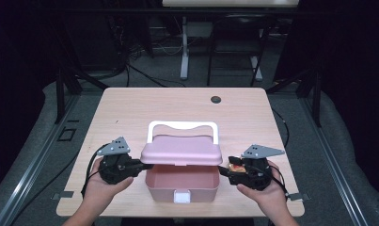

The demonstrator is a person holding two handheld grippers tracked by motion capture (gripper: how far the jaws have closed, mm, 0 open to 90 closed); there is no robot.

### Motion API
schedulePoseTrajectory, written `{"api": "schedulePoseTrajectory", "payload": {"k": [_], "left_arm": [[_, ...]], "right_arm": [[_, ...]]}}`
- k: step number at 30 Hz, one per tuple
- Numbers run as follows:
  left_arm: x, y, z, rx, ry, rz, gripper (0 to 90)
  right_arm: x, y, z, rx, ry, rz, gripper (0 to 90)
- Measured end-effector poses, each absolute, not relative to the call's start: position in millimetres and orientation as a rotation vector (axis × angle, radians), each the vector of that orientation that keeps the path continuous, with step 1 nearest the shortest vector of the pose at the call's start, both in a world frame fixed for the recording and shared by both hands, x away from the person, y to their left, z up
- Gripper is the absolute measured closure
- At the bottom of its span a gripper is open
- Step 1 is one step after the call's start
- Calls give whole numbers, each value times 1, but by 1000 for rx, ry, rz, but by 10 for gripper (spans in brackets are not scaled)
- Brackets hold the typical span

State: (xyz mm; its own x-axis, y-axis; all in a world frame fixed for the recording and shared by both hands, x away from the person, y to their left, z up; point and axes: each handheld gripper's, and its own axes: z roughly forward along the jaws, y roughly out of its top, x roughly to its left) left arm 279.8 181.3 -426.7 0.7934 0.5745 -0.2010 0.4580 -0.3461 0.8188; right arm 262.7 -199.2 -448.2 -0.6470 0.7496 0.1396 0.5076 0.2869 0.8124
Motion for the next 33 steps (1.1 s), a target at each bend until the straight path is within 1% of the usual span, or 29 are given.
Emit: {"api": "schedulePoseTrajectory", "payload": {"k": [7, 10, 12, 13, 15, 16, 17, 18, 19, 20, 21, 25, 27, 33], "left_arm": [[283, 181, -422, 1994, 773, 151, 897], [285, 181, -420, 1990, 773, 158, 897], [286, 181, -419, 1995, 769, 158, 898], [286, 181, -419, 1993, 771, 158, 897], [286, 181, -418, 1990, 772, 157, 898], [286, 181, -418, 1990, 772, 157, 898], [287, 181, -418, 1988, 772, 160, 898], [287, 181, -417, 1986, 773, 159, 898], [288, 181, -416, 1982, 776, 159, 898], [288, 181, -416, 1982, 776, 159, 898], [289, 181, -415, 1984, 774, 161, 898], [290, 181, -414, 1981, 775, 162, 899], [291, 181, -413, 1979, 775, 160, 899], [292, 181, -412, 1972, 777, 163, 899]], "right_arm": [[261, -185, -460, 1104, 2336, 1249, 461], [259, -179, -464, 1074, 2353, 1246, 481], [258, -176, -464, 1058, 2358, 1238, 566], [257, -175, -465, 1049, 2366, 1235, 574], [256, -174, -464, 1036, 2368, 1234, 665], [256, -174, -464, 1036, 2368, 1234, 665], [255, -172, -465, 1032, 2383, 1247, 701], [255, -172, -465, 1032, 2383, 1247, 701], [254, -171, -466, 1020, 2391, 1238, 740], [254, -171, -466, 1020, 2391, 1238, 740], [254, -169, -468, 1014, 2400, 1233, 776], [253, -166, -472, 1005, 2417, 1224, 860], [253, -165, -475, 1001, 2420, 1222, 892], [252, -163, -480, 1003, 2421, 1229, 900]]}}
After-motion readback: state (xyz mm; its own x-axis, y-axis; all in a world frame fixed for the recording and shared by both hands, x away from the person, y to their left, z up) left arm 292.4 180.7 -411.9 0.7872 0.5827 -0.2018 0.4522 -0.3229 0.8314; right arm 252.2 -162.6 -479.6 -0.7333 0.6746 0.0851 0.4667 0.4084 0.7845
